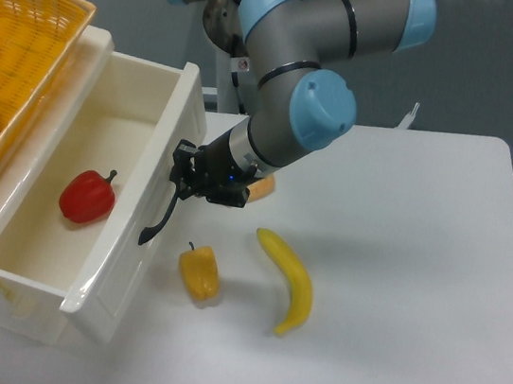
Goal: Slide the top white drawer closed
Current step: 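Push the drawer front with the gripper into the cabinet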
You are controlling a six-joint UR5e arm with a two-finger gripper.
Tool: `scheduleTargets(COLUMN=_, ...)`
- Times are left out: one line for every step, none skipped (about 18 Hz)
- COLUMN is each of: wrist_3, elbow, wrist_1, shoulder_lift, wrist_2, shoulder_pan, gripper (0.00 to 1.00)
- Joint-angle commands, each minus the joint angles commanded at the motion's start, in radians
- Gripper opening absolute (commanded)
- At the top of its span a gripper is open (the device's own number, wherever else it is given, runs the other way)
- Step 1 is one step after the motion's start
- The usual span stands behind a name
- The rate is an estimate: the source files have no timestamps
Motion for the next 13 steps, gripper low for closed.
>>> scheduleTargets(wrist_3=0.0, elbow=0.0, wrist_1=0.0, shoulder_lift=-0.002, wrist_2=0.0, shoulder_pan=0.0, gripper=0.0)
scheduleTargets(wrist_3=0.0, elbow=0.0, wrist_1=0.0, shoulder_lift=-0.003, wrist_2=0.0, shoulder_pan=0.0, gripper=0.0)
scheduleTargets(wrist_3=0.0, elbow=-0.002, wrist_1=0.0, shoulder_lift=-0.003, wrist_2=0.0, shoulder_pan=-0.002, gripper=0.0)
scheduleTargets(wrist_3=0.0, elbow=-0.002, wrist_1=0.0, shoulder_lift=-0.003, wrist_2=0.002, shoulder_pan=-0.002, gripper=0.0)
scheduleTargets(wrist_3=0.0, elbow=-0.002, wrist_1=0.0, shoulder_lift=-0.003, wrist_2=0.0, shoulder_pan=-0.002, gripper=0.0)
scheduleTargets(wrist_3=0.0, elbow=-0.002, wrist_1=0.0, shoulder_lift=-0.005, wrist_2=0.002, shoulder_pan=-0.008, gripper=0.0)
scheduleTargets(wrist_3=-0.002, elbow=-0.002, wrist_1=0.0, shoulder_lift=-0.005, wrist_2=0.002, shoulder_pan=-0.011, gripper=0.0)
scheduleTargets(wrist_3=-0.002, elbow=-0.003, wrist_1=0.0, shoulder_lift=-0.006, wrist_2=0.003, shoulder_pan=-0.014, gripper=0.0)
scheduleTargets(wrist_3=-0.002, elbow=-0.003, wrist_1=0.0, shoulder_lift=-0.008, wrist_2=0.003, shoulder_pan=-0.015, gripper=0.0)
scheduleTargets(wrist_3=-0.002, elbow=-0.003, wrist_1=0.0, shoulder_lift=-0.012, wrist_2=0.003, shoulder_pan=-0.023, gripper=0.0)
scheduleTargets(wrist_3=-0.003, elbow=-0.003, wrist_1=0.0, shoulder_lift=-0.012, wrist_2=0.005, shoulder_pan=-0.026, gripper=0.0)
scheduleTargets(wrist_3=-0.003, elbow=-0.003, wrist_1=0.0, shoulder_lift=-0.012, wrist_2=0.005, shoulder_pan=-0.028, gripper=0.0)
scheduleTargets(wrist_3=-0.003, elbow=-0.003, wrist_1=0.0, shoulder_lift=-0.014, wrist_2=0.006, shoulder_pan=-0.029, gripper=0.0)
